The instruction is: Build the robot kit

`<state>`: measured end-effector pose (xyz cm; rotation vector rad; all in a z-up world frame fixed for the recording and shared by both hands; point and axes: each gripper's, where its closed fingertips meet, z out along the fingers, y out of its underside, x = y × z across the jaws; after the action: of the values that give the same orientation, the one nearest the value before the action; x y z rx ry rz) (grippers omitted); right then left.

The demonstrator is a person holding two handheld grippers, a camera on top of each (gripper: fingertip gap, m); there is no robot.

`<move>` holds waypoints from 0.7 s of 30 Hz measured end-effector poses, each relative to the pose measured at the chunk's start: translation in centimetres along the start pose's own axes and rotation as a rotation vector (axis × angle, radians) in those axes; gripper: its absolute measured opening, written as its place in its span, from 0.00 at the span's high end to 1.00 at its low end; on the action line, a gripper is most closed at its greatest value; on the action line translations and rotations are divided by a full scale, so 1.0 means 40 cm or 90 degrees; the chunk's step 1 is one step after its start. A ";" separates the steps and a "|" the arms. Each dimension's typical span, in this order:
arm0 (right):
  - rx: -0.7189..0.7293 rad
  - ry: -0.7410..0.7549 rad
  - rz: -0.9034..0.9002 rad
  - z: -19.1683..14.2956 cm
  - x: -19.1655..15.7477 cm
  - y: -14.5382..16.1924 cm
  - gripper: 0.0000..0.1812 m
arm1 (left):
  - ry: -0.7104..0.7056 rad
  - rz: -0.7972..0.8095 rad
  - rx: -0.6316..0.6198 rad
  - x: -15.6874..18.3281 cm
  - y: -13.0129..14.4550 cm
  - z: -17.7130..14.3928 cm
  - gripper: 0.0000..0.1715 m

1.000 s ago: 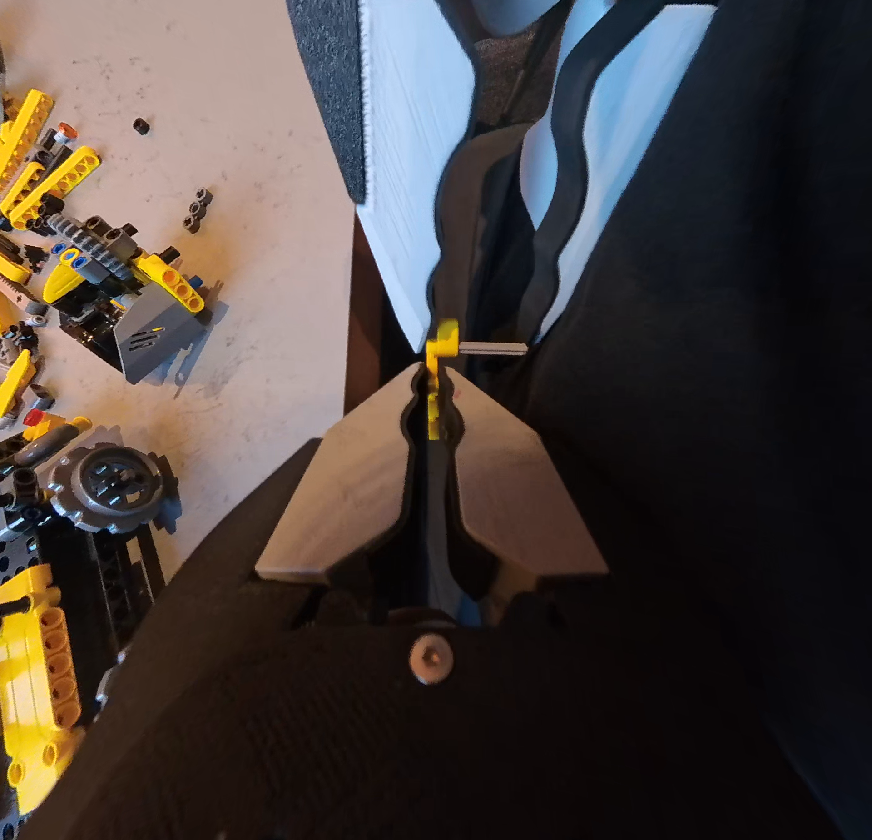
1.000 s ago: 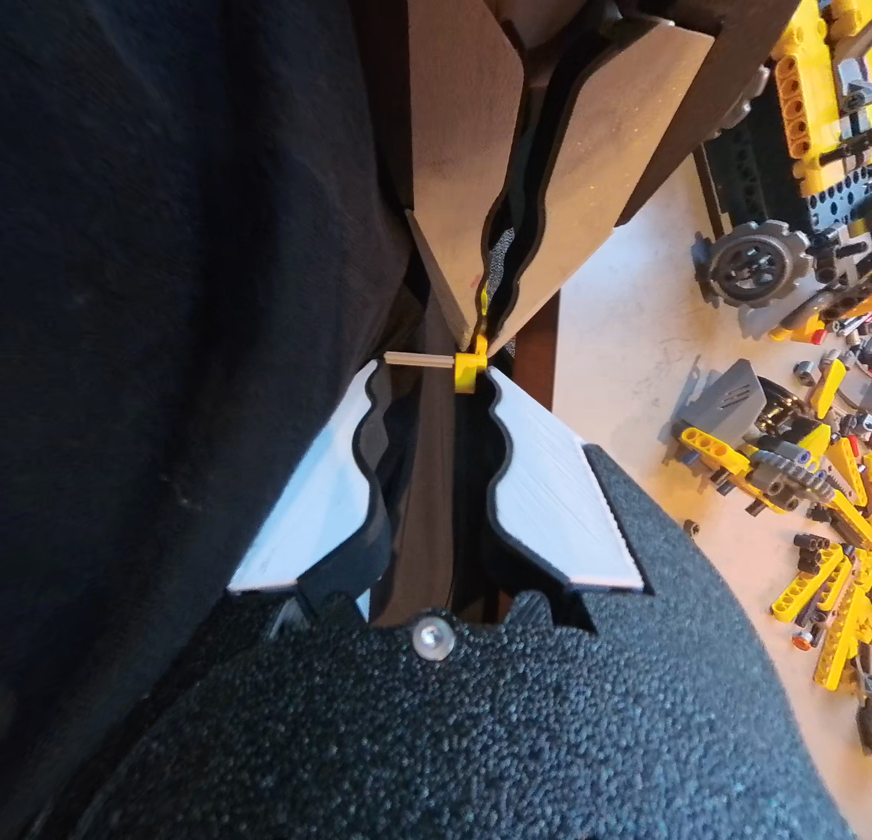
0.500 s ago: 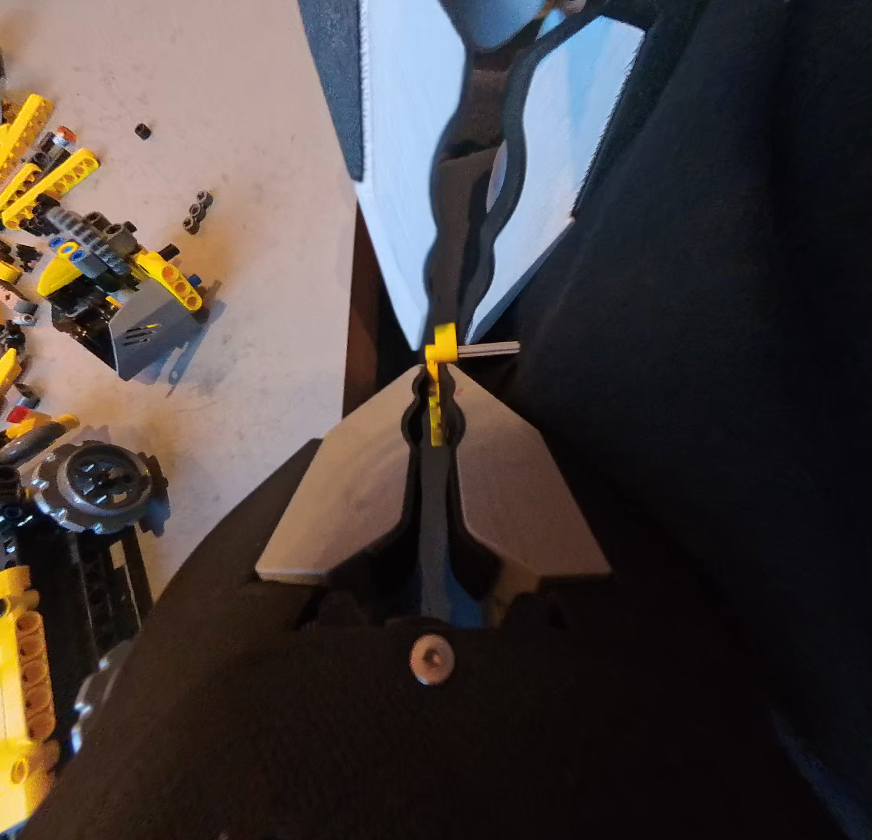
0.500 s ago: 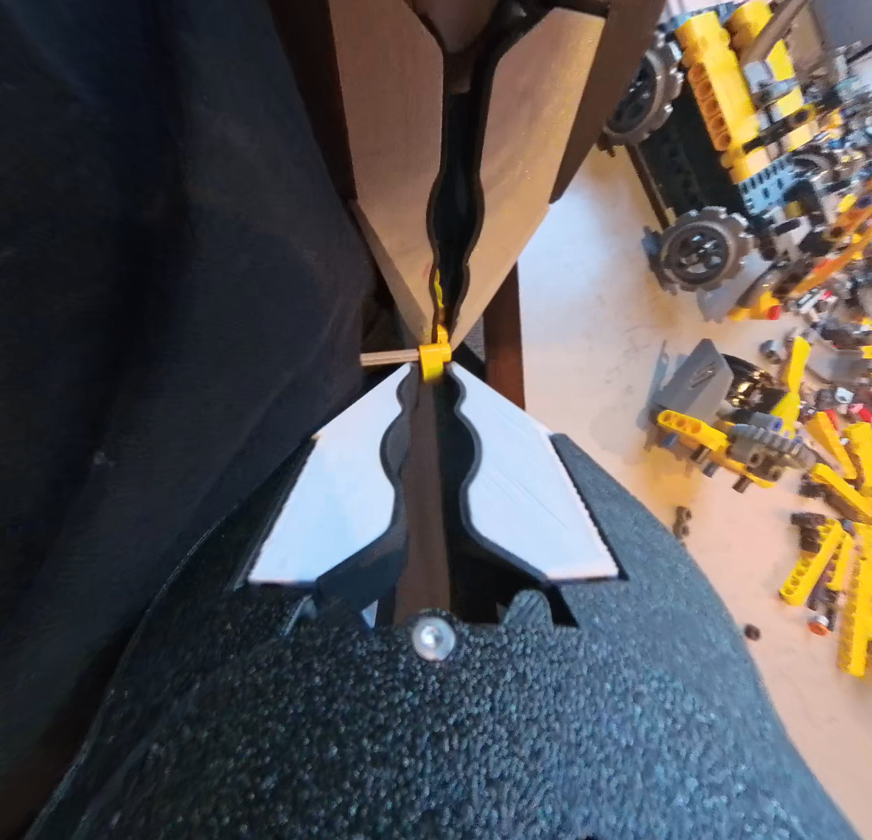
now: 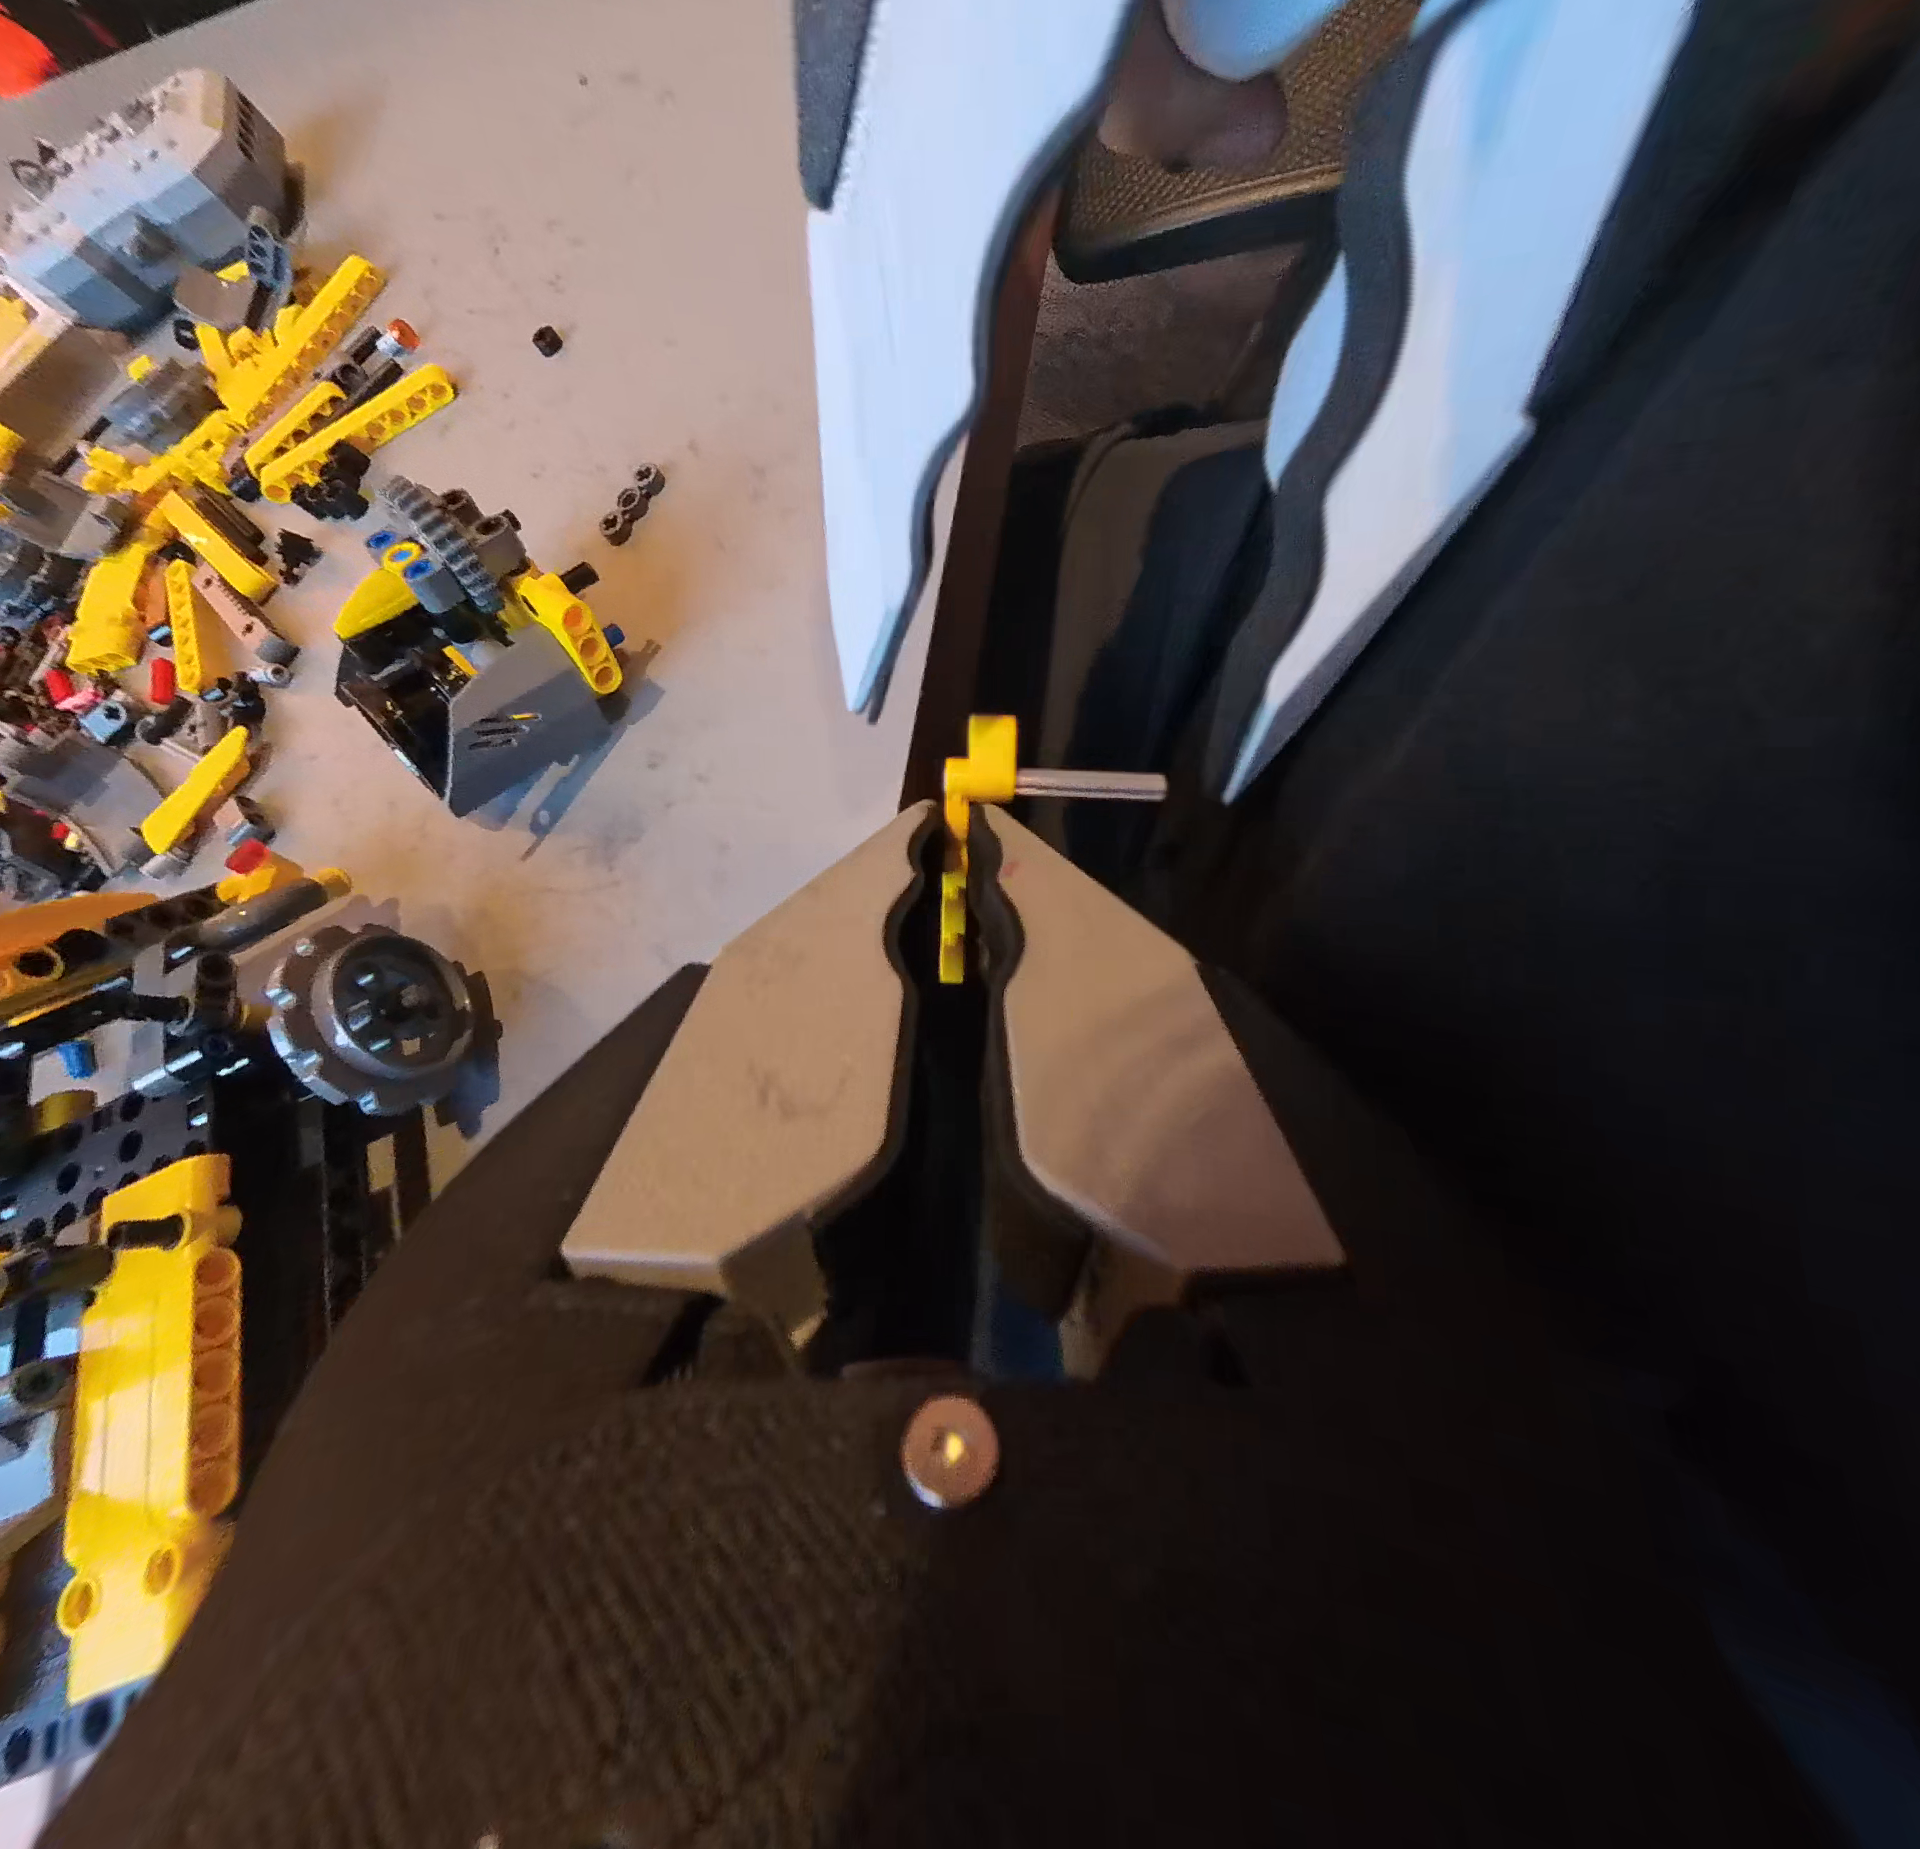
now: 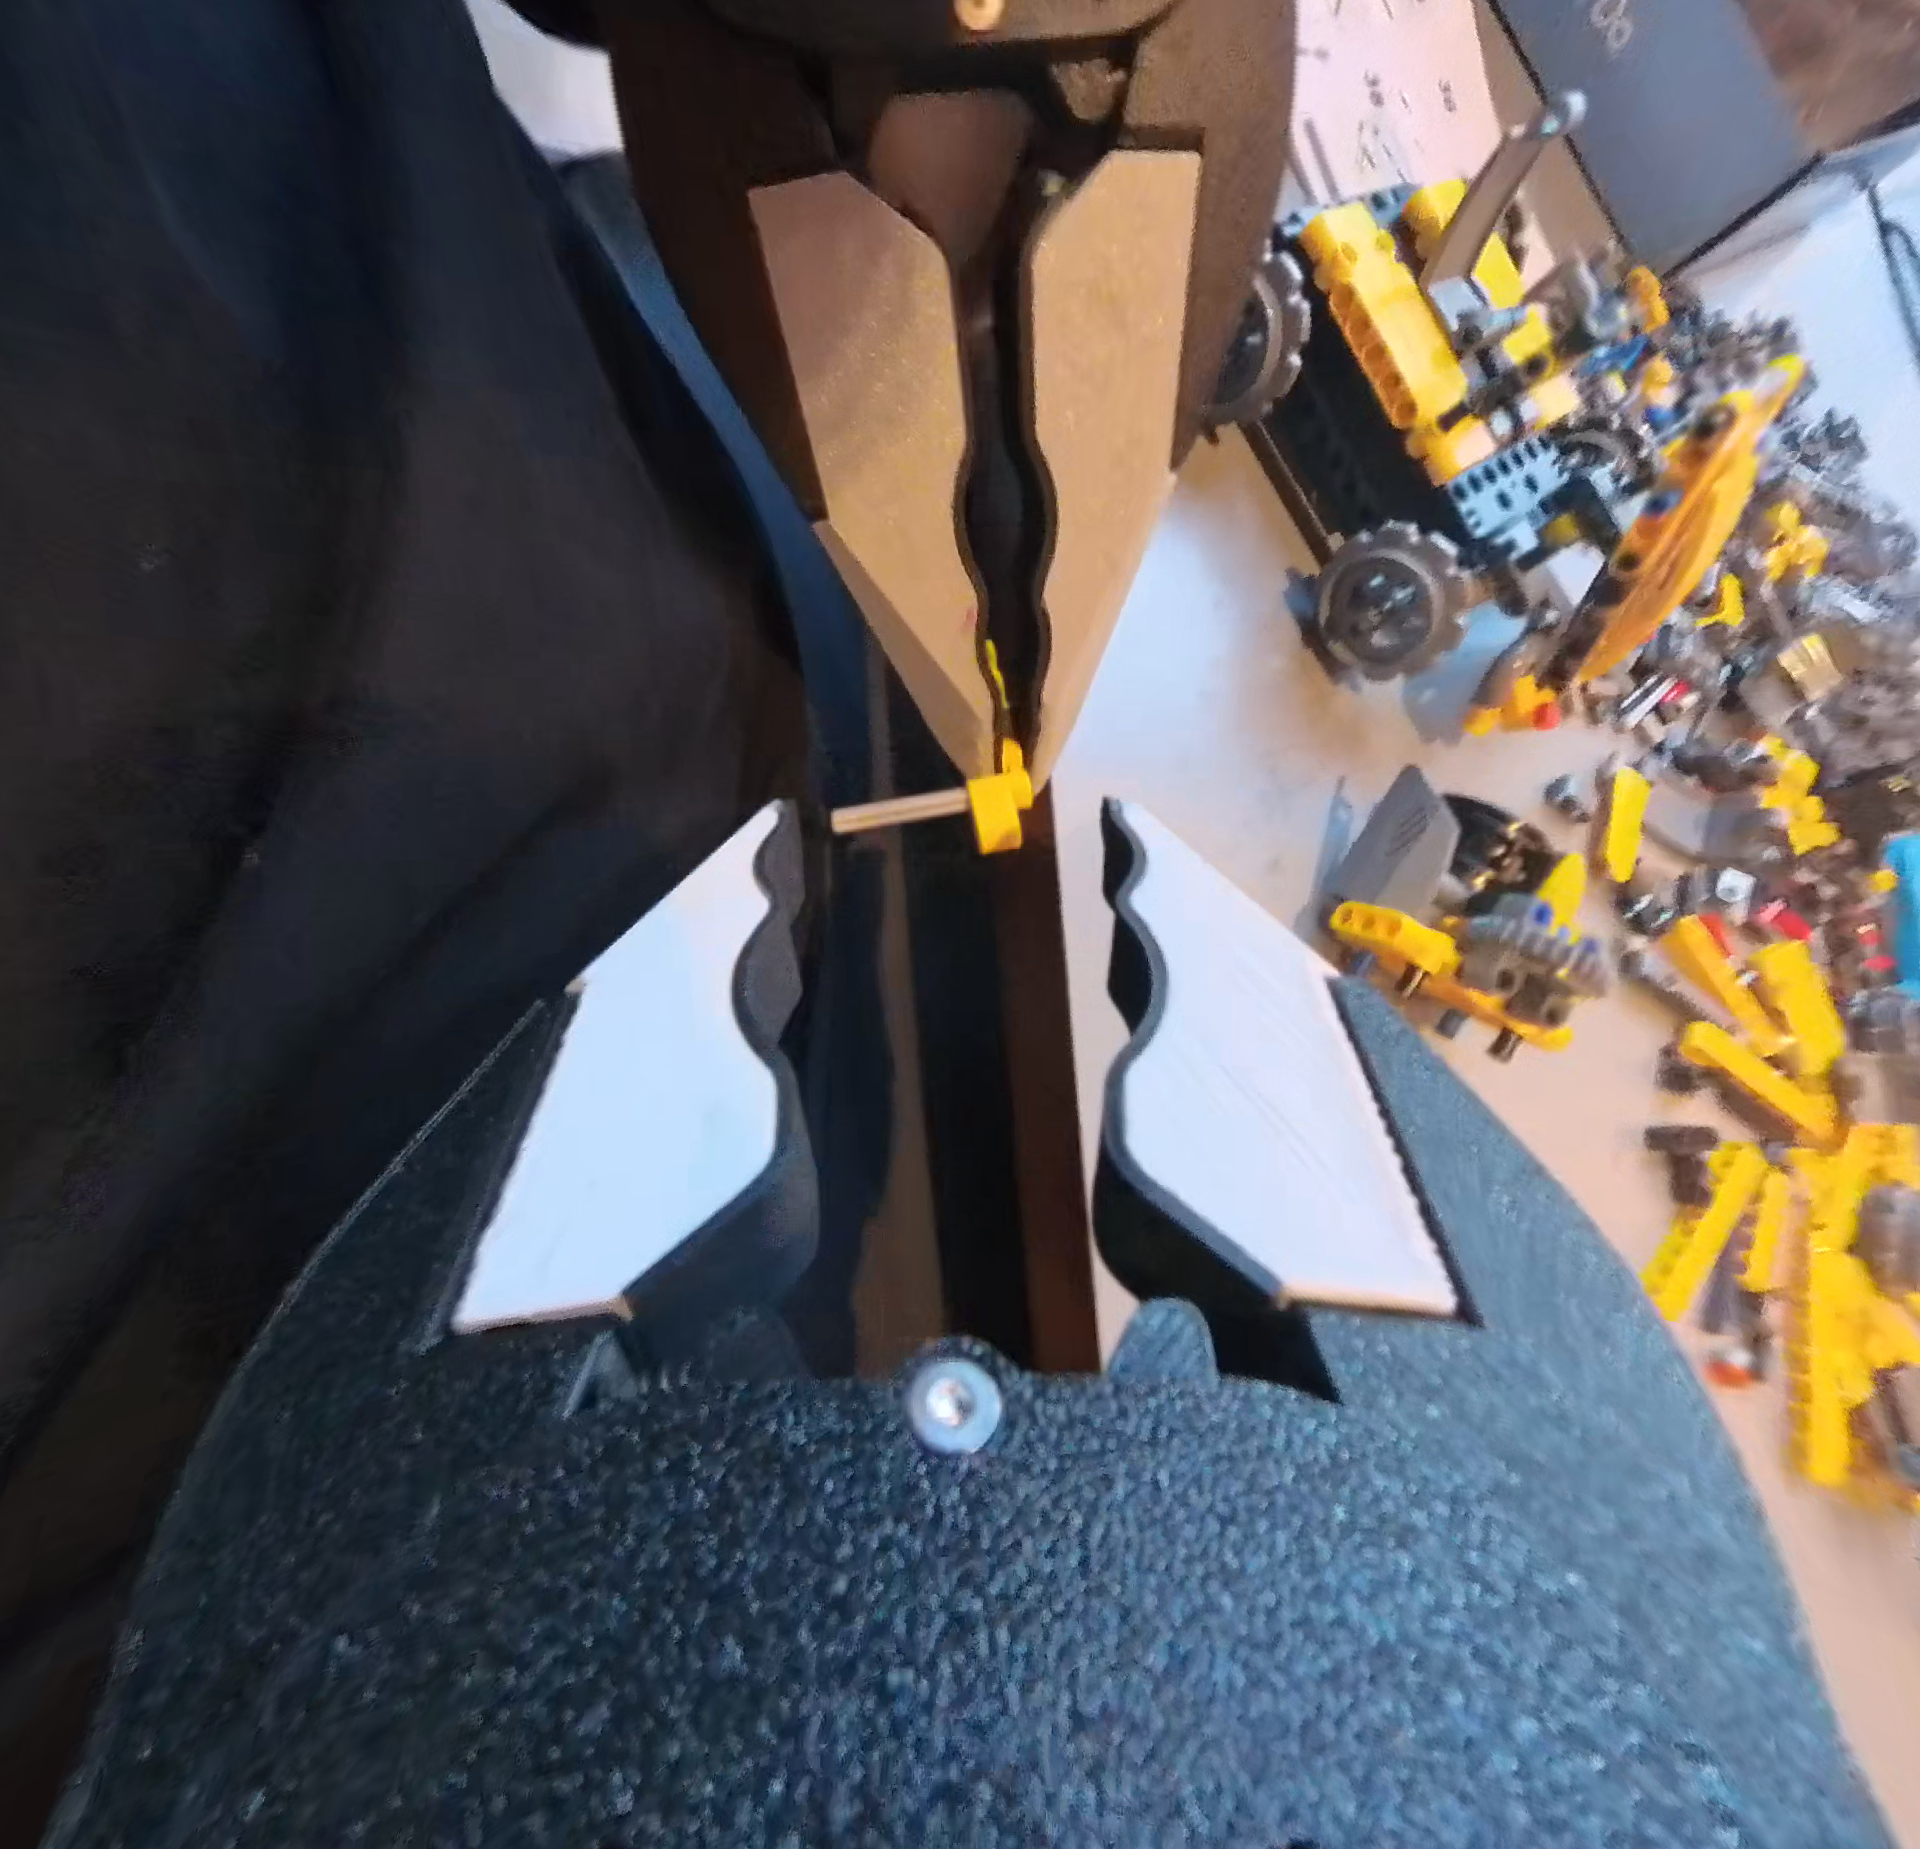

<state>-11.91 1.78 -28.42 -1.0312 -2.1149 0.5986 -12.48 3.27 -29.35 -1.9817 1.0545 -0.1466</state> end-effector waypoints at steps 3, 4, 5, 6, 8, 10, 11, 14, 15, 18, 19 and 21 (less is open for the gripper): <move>-0.008 0.016 -0.065 0.013 -0.010 -0.005 0.72 | 0.012 -0.030 0.031 0.002 -0.019 -0.008 1.00; -0.002 0.025 -0.072 0.014 -0.009 -0.008 0.73 | 0.012 -0.033 0.040 0.000 -0.022 -0.011 1.00; 0.005 0.033 -0.071 0.013 -0.006 -0.012 0.75 | 0.011 -0.032 0.044 -0.002 -0.022 -0.013 1.00; 0.012 0.037 -0.065 0.010 -0.004 -0.015 0.76 | 0.012 -0.027 0.047 -0.002 -0.021 -0.015 1.00; 0.029 0.044 -0.054 0.002 0.002 -0.022 0.76 | 0.012 -0.014 0.057 -0.001 -0.023 -0.019 1.00; 0.045 0.040 -0.040 -0.005 0.003 -0.025 0.76 | 0.013 -0.005 0.069 0.000 -0.032 -0.025 0.99; 0.059 0.035 -0.035 -0.009 0.000 -0.028 0.76 | 0.017 -0.003 0.076 0.003 -0.036 -0.027 0.99; 0.109 0.031 -0.020 -0.024 -0.002 -0.044 0.77 | 0.019 0.006 0.078 0.008 -0.036 -0.030 0.99; 0.126 0.042 -0.017 -0.028 0.004 -0.048 0.77 | 0.021 0.011 0.083 0.011 -0.038 -0.032 0.99; 0.155 0.055 -0.009 -0.032 0.011 -0.050 0.77 | 0.026 0.022 0.085 0.019 -0.042 -0.034 0.99; 0.158 0.040 0.000 -0.031 0.003 -0.049 0.76 | 0.025 0.023 0.085 0.019 -0.042 -0.033 0.99; 0.160 0.007 0.014 -0.029 -0.013 -0.047 0.69 | 0.026 0.022 0.083 0.017 -0.038 -0.033 0.99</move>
<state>-11.72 0.38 -26.62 -0.9140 -1.9611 0.8438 -11.71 2.35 -27.60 -1.8493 1.0772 -0.2332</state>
